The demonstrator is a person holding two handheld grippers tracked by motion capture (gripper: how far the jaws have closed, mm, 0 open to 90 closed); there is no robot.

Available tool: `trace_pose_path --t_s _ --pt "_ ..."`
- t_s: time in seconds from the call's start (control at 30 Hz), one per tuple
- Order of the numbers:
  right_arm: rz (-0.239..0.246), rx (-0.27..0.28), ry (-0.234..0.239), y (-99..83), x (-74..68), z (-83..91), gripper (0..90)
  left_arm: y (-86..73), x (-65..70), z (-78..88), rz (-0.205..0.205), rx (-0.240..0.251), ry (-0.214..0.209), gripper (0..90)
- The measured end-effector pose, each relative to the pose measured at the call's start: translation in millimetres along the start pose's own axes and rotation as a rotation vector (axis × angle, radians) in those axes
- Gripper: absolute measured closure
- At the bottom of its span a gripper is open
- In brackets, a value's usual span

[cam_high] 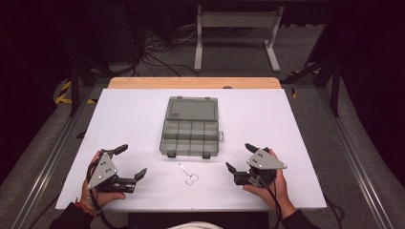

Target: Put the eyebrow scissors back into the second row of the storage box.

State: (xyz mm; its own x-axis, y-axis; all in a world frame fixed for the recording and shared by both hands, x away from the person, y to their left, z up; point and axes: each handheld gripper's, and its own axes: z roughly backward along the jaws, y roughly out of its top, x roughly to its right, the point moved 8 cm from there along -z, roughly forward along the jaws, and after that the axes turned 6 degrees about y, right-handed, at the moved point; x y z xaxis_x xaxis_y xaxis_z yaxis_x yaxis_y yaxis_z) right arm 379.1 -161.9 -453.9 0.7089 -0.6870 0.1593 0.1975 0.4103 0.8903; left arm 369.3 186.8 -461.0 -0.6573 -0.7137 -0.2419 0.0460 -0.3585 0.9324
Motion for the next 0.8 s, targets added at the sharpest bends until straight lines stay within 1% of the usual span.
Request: trace_pose_path --t_s 0.07,0.1,0.13,0.17,0.2,0.27,0.3,0.33,0.37,0.4,0.47,0.5,0.53,0.57,0.63,0.7,0.73,0.8 --pt "0.006 -0.005 0.030 4.3 -6.6 -6.7 14.1 -1.0 -0.1 0.6 0.012 -0.006 -0.001 3.6" --pt "0.013 -0.017 0.040 5.9 -9.8 -10.2 14.6 -0.7 -0.7 1.0 0.010 0.001 0.003 3.6" --pt "0.015 -0.016 0.056 8.0 -13.4 -13.1 15.2 -0.6 -1.3 2.2 0.009 0.000 0.005 3.6" --pt "0.007 -0.019 0.079 9.9 -18.0 -16.9 16.0 -0.8 -0.9 2.6 0.018 -0.001 0.003 3.6" --pt "0.007 -0.019 0.079 9.9 -18.0 -16.9 16.0 -0.8 -0.9 2.6 0.018 -0.001 0.003 3.6" --pt "0.019 -0.033 0.106 14.0 -27.0 -24.3 16.9 -1.6 -1.0 3.6 0.011 -0.007 0.006 3.6" --pt "0.023 -0.037 0.110 15.2 -29.8 -26.5 19.0 -1.4 -1.2 4.4 0.011 -0.004 0.008 3.6" --pt "0.030 -0.048 0.122 17.0 -34.2 -30.3 19.5 -1.3 0.1 4.7 0.021 -0.002 0.001 3.7" --pt "0.023 -0.046 0.134 19.1 -37.3 -32.9 21.3 -1.4 -0.8 4.9 0.009 -0.002 0.009 3.8" --pt "0.020 -0.051 0.150 21.1 -41.3 -36.7 24.5 -1.6 -0.5 5.1 0.013 -0.002 0.009 3.8" --pt "0.043 -0.071 0.161 22.5 -47.5 -42.6 25.7 -2.0 -0.3 5.3 0.014 -0.004 0.004 3.8" --pt "0.044 -0.073 0.165 23.7 -50.4 -46.2 27.5 -2.2 -0.5 5.6 0.010 -0.007 0.005 3.8" --pt "0.035 -0.080 0.194 24.8 -55.6 -50.9 29.2 -2.1 -0.4 5.7 0.012 -0.006 0.003 3.9" --pt "0.039 -0.086 0.206 25.5 -58.3 -53.9 29.3 -2.1 -0.5 5.6 0.013 -0.006 0.003 3.9" --pt "0.049 -0.097 0.218 28.0 -65.1 -63.1 31.7 -2.3 -0.7 5.4 0.014 -0.005 0.002 3.9" --pt "0.042 -0.115 0.232 29.6 -70.9 -71.6 32.5 -2.1 -0.2 5.5 0.007 -0.007 0.002 3.9" --pt "0.038 -0.121 0.247 30.5 -74.6 -75.9 32.6 -2.0 0.7 5.6 0.012 -0.005 0.000 4.0" --pt "0.052 -0.145 0.258 31.5 -81.2 -85.1 37.0 -1.9 0.8 5.9 0.006 -0.006 -0.002 4.1"
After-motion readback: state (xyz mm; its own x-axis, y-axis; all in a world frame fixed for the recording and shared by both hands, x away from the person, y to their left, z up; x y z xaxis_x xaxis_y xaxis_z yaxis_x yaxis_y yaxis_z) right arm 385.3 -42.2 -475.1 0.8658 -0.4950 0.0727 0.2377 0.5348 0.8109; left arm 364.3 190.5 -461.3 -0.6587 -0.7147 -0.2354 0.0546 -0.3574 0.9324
